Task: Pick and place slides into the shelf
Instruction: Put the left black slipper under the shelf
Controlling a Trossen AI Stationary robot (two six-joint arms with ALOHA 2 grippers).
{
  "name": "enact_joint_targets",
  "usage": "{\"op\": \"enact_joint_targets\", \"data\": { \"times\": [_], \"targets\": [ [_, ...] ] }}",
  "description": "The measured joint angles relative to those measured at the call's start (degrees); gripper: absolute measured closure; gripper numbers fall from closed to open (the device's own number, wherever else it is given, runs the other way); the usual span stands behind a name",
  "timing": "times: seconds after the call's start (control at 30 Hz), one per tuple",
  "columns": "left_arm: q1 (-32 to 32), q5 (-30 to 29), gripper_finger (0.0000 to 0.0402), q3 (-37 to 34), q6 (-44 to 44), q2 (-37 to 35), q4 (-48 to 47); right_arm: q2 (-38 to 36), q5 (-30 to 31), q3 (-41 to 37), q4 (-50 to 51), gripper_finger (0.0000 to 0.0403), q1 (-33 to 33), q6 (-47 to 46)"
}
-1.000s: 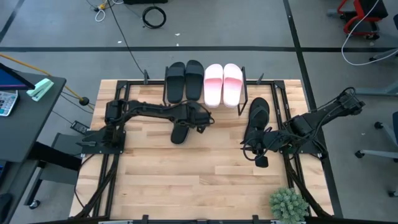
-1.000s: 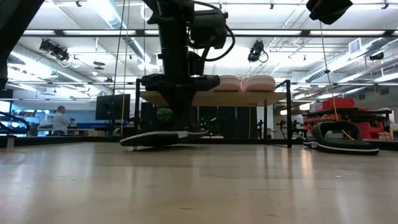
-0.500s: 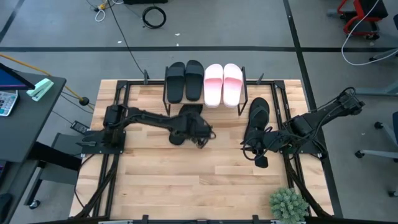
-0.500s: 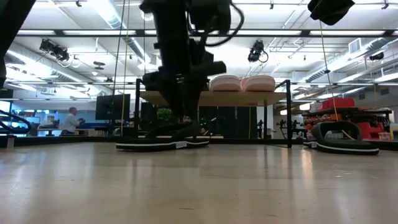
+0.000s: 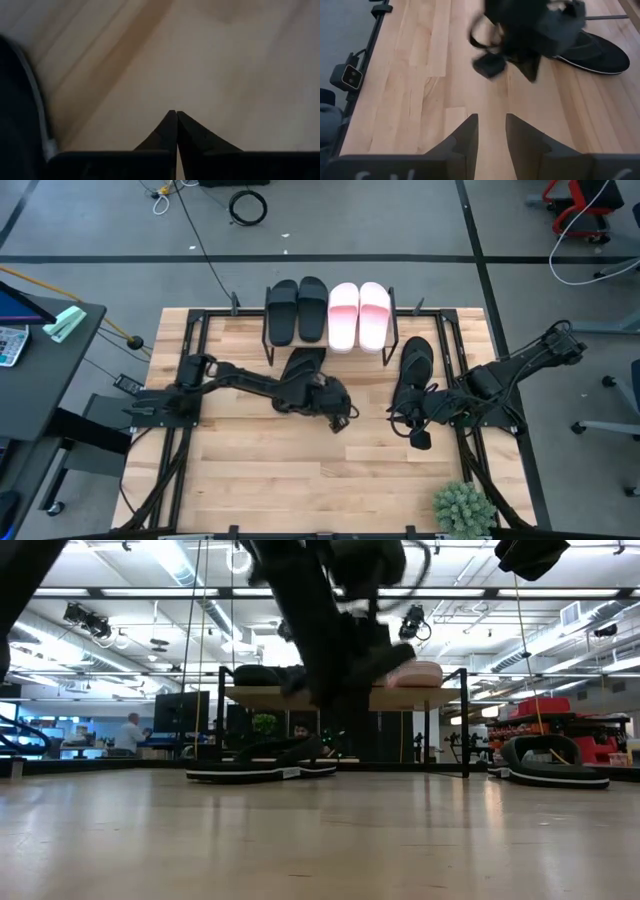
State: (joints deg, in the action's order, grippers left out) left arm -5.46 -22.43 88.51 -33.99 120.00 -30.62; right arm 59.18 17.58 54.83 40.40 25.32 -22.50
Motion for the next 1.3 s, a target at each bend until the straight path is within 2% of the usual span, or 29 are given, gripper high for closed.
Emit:
{"op": "enact_joint_targets", "data": {
  "times": [0.13,0.4,0.77,1.0,1.3],
  "targets": [
    [3.1,-0.6,0.0396,0.0,-0.7,3.0,0.9,0.0,0.0,0.0,0.4,0.0298,0.0,-0.2],
    [6.1,-8.8,0.0396,0.0,-4.5,4.2,1.4,0.0,0.0,0.0,0.4,0.0298,0.0,0.1],
    [7.1,-14.8,0.0398,0.0,-10.7,4.2,-12.9,0.0,0.0,0.0,0.5,0.0298,0.0,0.2],
    [9.4,-15.1,0.0396,0.0,-11.9,4.2,-15.5,0.0,0.0,0.0,0.5,0.0298,0.0,-0.4],
    [12.2,-15.0,0.0395,0.0,-12.1,4.2,-10.8,0.0,0.0,0.0,0.5,0.0298,0.0,-0.5]
  ]
}}
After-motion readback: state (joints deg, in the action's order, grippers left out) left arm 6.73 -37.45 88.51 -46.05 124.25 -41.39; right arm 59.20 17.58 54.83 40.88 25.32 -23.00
